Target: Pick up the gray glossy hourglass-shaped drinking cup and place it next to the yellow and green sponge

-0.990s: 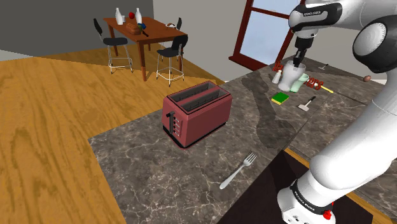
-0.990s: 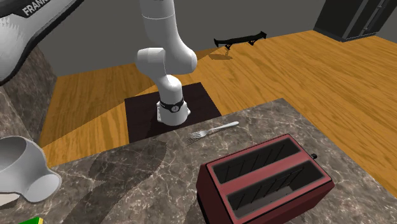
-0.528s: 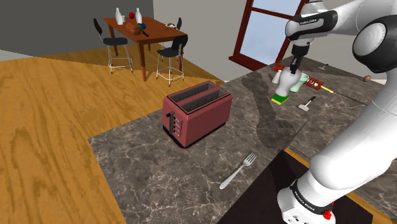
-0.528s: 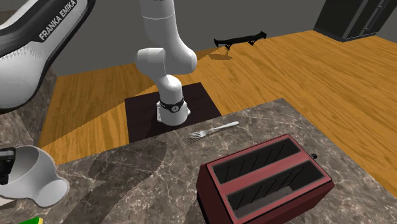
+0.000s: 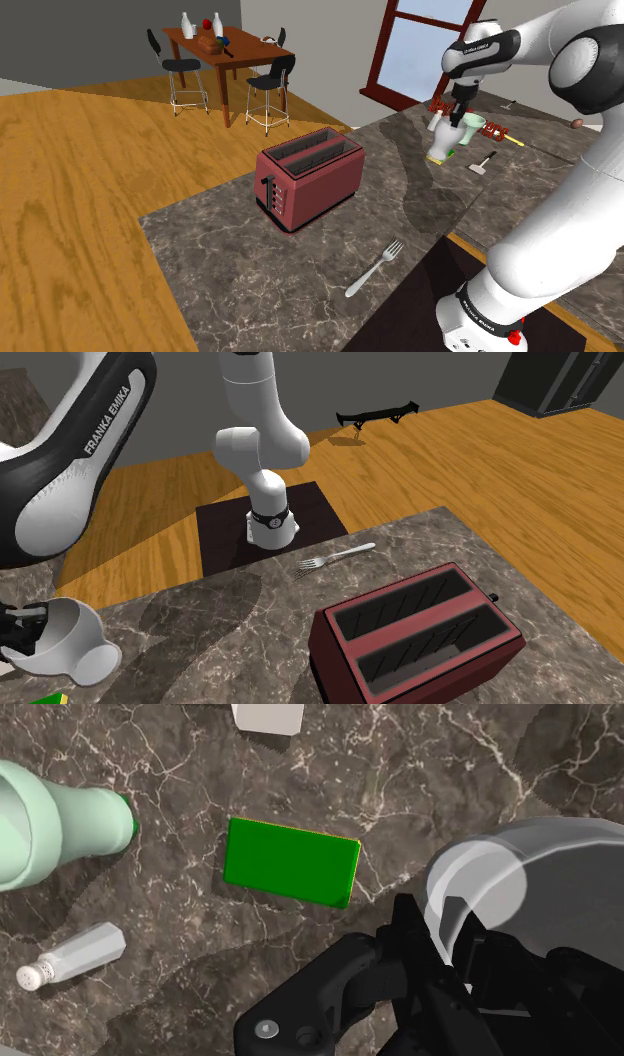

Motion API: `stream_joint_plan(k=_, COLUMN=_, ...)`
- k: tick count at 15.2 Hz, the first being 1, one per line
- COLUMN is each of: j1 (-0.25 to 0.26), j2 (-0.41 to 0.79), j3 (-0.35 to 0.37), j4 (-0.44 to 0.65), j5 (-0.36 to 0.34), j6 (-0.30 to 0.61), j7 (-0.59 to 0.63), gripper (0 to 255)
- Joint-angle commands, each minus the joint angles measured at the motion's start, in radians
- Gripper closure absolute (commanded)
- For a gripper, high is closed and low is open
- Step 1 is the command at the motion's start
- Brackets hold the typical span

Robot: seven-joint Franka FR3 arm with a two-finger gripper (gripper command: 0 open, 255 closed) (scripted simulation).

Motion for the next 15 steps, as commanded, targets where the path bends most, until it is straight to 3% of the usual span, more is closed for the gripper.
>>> stream_joint_plan(k=1, j1=-0.002, j2=0.006, j3=-0.001, j4=-0.019, j5=0.001, j6=0.026, j7=0.002, gripper=255)
stream_joint_plan(k=15, j1=-0.011, j2=0.072, j3=0.001, j4=-0.118, j5=0.016, j6=0.185, j7=0.017, gripper=255)
